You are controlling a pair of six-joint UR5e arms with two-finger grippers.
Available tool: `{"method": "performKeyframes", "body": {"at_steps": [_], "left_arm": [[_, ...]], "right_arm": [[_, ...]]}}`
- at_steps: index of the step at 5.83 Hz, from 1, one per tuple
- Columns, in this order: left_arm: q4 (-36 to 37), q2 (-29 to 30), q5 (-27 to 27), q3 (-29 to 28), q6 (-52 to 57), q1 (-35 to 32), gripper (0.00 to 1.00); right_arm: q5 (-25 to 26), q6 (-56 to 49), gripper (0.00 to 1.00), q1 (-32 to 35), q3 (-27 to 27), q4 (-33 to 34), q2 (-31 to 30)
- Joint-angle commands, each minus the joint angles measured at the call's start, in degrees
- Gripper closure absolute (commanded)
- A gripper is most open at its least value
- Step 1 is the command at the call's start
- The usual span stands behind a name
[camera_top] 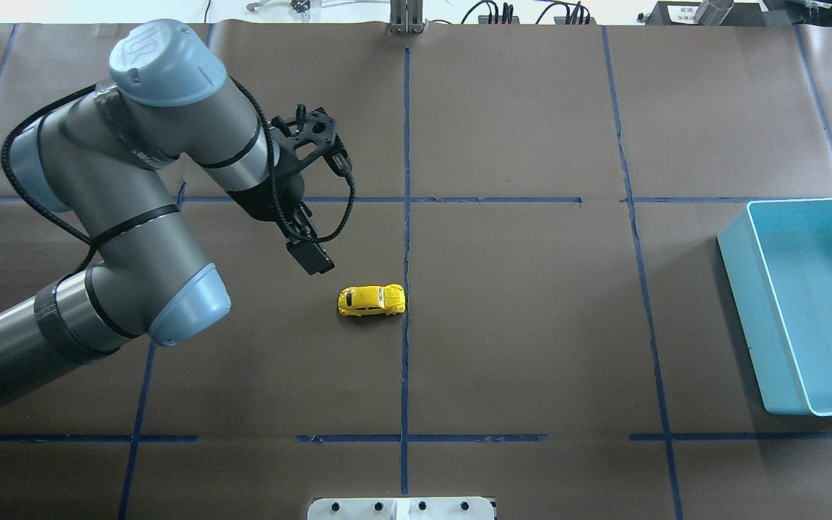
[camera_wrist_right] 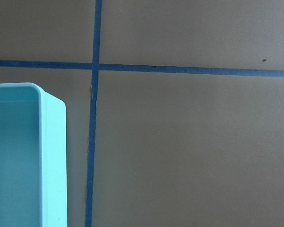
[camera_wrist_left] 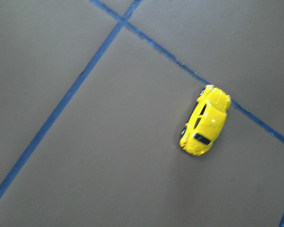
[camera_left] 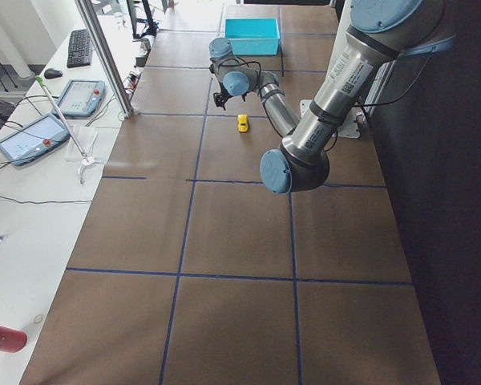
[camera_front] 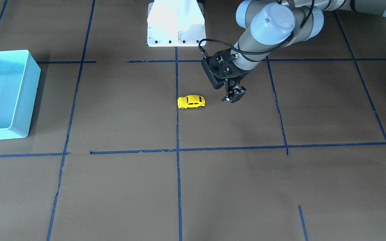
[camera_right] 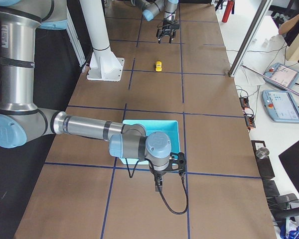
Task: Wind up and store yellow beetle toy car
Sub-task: 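Move the left gripper over the yellow beetle car and lower it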
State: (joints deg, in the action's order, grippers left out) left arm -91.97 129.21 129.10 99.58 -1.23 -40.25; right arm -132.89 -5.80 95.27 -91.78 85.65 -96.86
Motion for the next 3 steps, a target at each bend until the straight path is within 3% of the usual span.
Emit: {"method": "performKeyframes", "body": {"at_steps": [1, 2, 3], "left_arm": [[9.28, 6.82, -0.6, -0.53, 0.09, 2.62, 0.0], [9.96, 9.02, -3.73, -2.7, 4.35, 2.99, 0.0], [13.1, 9.74, -7.33, -3.07, 16.23, 3.25, 0.0]], "right_arm": [[0.0, 0.0, 0.0, 0.0, 0.02, -0.04, 0.0], [0.0, 0.0, 0.0, 0.0, 0.11, -0.04, 0.0], [0.0, 0.0, 0.0, 0.0, 0.11, 0.04, 0.0]]}}
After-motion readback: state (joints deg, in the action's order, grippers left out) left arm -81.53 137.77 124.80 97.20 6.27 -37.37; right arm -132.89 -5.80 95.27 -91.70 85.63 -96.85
